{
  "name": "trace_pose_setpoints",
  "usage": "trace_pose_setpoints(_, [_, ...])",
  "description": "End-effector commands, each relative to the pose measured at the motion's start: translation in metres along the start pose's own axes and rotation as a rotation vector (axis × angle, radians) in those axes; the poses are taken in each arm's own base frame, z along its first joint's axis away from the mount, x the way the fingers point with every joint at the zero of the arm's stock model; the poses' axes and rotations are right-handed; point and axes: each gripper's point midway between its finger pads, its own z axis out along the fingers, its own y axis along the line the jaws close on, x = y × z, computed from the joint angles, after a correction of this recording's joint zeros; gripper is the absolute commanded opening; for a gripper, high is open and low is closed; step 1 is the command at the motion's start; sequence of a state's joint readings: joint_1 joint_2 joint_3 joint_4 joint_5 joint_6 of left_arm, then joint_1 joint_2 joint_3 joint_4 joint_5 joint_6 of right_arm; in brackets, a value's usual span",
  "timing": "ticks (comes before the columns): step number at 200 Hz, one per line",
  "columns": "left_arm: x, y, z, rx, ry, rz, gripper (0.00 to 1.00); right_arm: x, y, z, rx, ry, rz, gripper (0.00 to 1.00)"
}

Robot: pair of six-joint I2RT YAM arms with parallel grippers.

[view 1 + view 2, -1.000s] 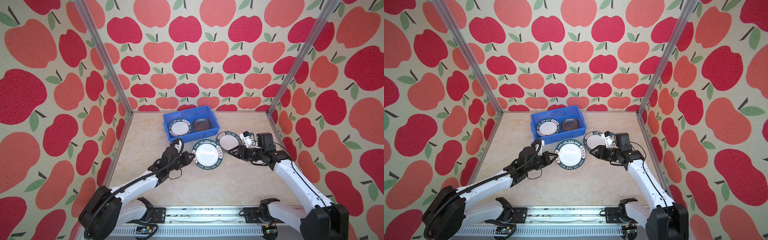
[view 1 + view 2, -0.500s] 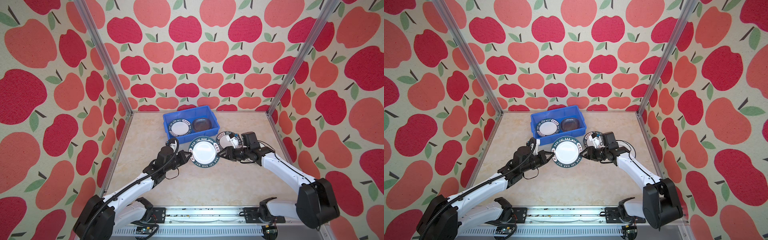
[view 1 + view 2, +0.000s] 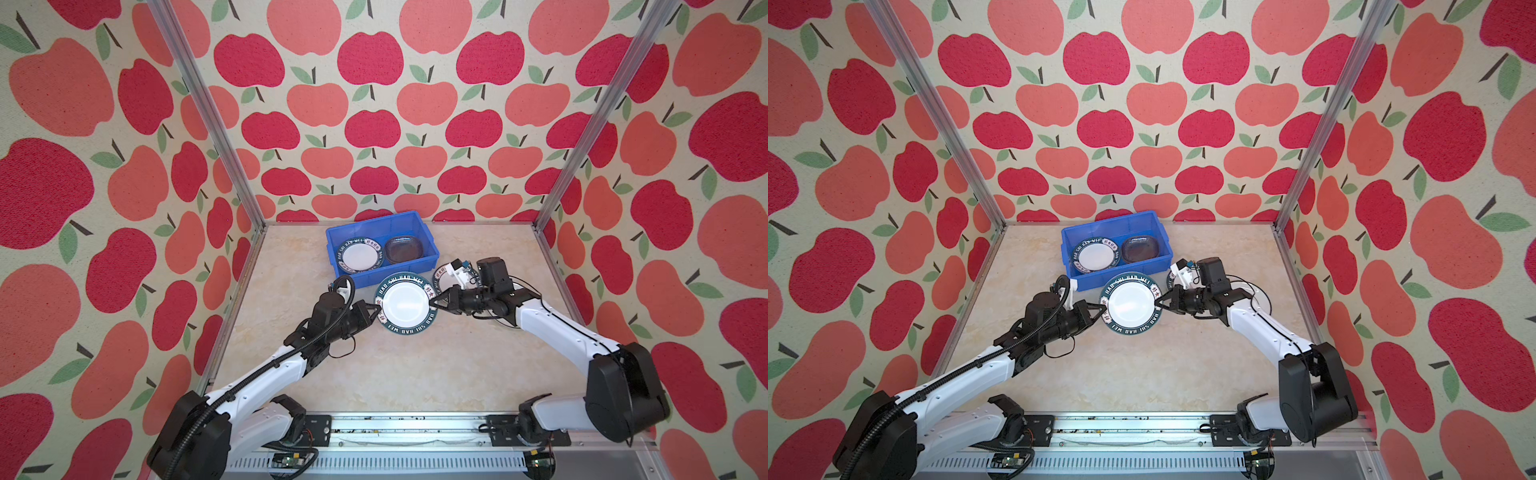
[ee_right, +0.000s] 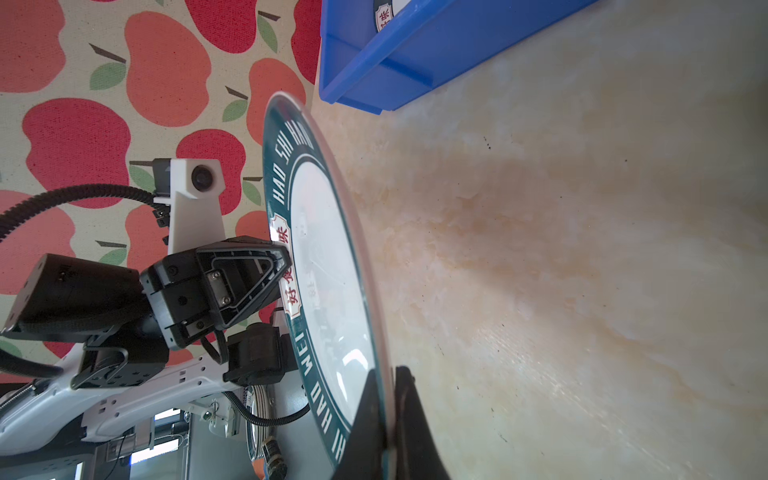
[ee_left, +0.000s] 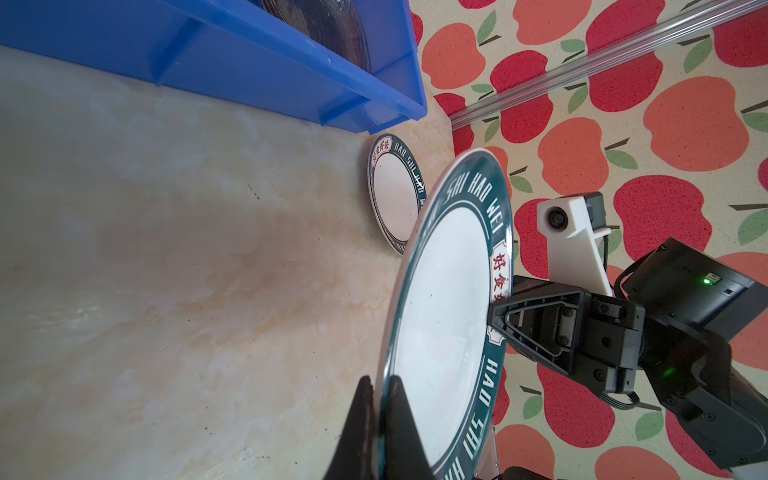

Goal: Place the plates into the plastic bin on the countertop
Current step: 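Grip the plate's opposite rim with the right gripper while the left holds it, then carry the white plate over the blue bin with both grippers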

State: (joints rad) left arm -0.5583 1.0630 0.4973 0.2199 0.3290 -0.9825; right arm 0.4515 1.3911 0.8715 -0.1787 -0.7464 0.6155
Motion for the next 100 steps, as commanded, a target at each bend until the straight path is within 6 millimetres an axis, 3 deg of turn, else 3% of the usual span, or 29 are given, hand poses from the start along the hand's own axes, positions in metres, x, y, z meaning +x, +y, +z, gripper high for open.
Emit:
trace_pose_setpoints(1, [-0.003, -0.007, 0.0, 0.026, 0.008, 0.0, 0.0, -0.011, 0.014, 0.004, -0.026, -0.006, -0.025, 0.0])
trace_pose_setpoints(5, [-0.005, -0.004, -0.001, 0.015, 0.009, -0.004, 0.03, -0.013, 0.015, 0.004, -0.028, -0.006, -0.026, 0.0])
trace_pose_setpoints(10, [-0.007, -0.001, -0.004, -0.002, 0.005, -0.011, 0.21, -0.017, 0.018, 0.003, -0.028, -0.011, -0.028, 0.0])
trace_pose_setpoints(16, [-0.012, 0.003, -0.008, -0.024, -0.011, -0.016, 0.51, -0.022, 0.02, 0.003, -0.024, -0.017, -0.03, 0.0])
trace_pose_setpoints(20, [-0.015, 0.006, -0.011, -0.043, -0.025, -0.019, 0.93, -0.025, 0.022, 0.003, -0.021, -0.02, -0.033, 0.0])
trace_pose_setpoints(23, [-0.019, 0.008, -0.015, -0.056, -0.039, -0.017, 1.0, -0.028, 0.023, 0.003, -0.015, -0.022, -0.035, 0.0])
trace_pose_setpoints(47, [-0.051, 0.02, -0.045, -0.176, -0.156, 0.011, 0.99, -0.062, 0.039, 0.002, 0.004, -0.056, -0.053, 0.0])
trace_pose_setpoints(71, [-0.084, 0.046, -0.074, -0.406, -0.261, 0.023, 0.99, -0.1, 0.049, 0.007, 0.017, -0.103, -0.058, 0.0])
trace_pose_setpoints(100, [-0.119, 0.062, -0.084, -0.515, -0.328, 0.033, 0.99, -0.143, 0.055, 0.024, 0.04, -0.122, -0.061, 0.0])
